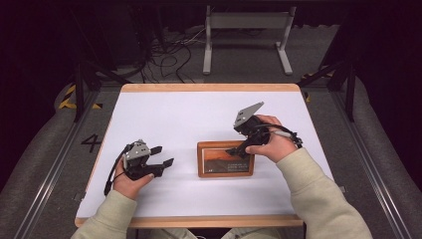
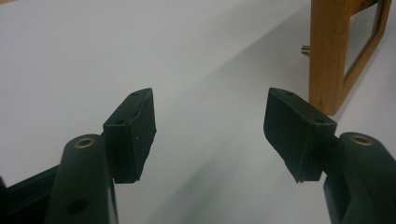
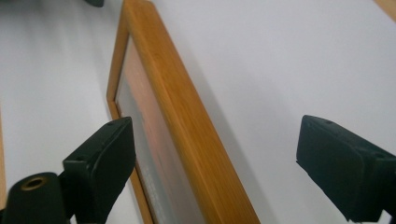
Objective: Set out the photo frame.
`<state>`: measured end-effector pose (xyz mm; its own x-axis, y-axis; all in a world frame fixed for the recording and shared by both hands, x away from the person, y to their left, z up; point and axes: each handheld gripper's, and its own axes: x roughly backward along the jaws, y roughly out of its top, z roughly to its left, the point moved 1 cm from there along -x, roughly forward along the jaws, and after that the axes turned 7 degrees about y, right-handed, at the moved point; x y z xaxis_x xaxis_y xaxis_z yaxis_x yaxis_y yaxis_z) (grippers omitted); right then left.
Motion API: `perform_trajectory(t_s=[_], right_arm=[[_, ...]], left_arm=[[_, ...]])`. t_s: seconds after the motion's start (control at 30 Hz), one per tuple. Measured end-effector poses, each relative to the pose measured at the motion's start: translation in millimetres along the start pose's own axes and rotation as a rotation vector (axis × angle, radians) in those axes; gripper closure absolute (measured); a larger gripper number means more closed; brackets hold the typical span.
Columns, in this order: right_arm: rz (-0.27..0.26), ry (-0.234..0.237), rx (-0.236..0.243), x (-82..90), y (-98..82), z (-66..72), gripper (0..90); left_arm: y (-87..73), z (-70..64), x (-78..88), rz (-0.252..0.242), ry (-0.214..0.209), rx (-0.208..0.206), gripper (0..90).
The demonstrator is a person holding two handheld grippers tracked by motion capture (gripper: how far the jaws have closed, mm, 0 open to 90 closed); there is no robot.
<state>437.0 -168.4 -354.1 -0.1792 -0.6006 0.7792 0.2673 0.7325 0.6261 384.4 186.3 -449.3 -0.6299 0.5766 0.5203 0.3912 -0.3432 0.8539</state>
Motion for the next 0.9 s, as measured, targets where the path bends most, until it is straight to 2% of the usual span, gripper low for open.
perform_trajectory(t_s=[0.13,0.23,0.43,0.47,0.5,0.6,0.8,0.9], right_arm=[[-0.045,-0.065,-0.104,18.1,-16.1,1.6,11.7],[-0.07,-0.099,-0.118,29.8,-28.8,4.5,11.7],[-0.121,-0.137,-0.145,48.3,-57.4,11.2,11.0],[-0.129,-0.145,-0.149,50.9,-63.3,12.6,10.9],[-0.139,-0.151,-0.156,53.2,-69.4,13.9,10.9],[-0.173,-0.173,-0.178,58.1,-89.1,17.0,10.9],[-0.235,-0.199,-0.238,60.2,-127.6,18.3,10.9],[-0.257,-0.225,-0.273,57.2,-145.1,16.9,10.9]], left_arm=[[0.0,0.1,3.2,0.005,-0.002,0.041,34.0],[0.4,-0.5,5.8,0.003,0.003,0.045,33.4],[-4.7,0.3,16.3,-0.011,0.013,0.046,32.5],[-6.4,-1.7,19.0,0.001,-0.002,0.082,32.5],[-6.4,1.6,20.2,-0.015,0.013,0.052,32.5],[-9.3,1.9,25.8,-0.021,0.017,0.067,32.2],[-12.5,3.7,32.3,-0.031,0.036,0.039,31.8],[-12.5,2.2,32.8,-0.032,0.039,0.044,31.6]])
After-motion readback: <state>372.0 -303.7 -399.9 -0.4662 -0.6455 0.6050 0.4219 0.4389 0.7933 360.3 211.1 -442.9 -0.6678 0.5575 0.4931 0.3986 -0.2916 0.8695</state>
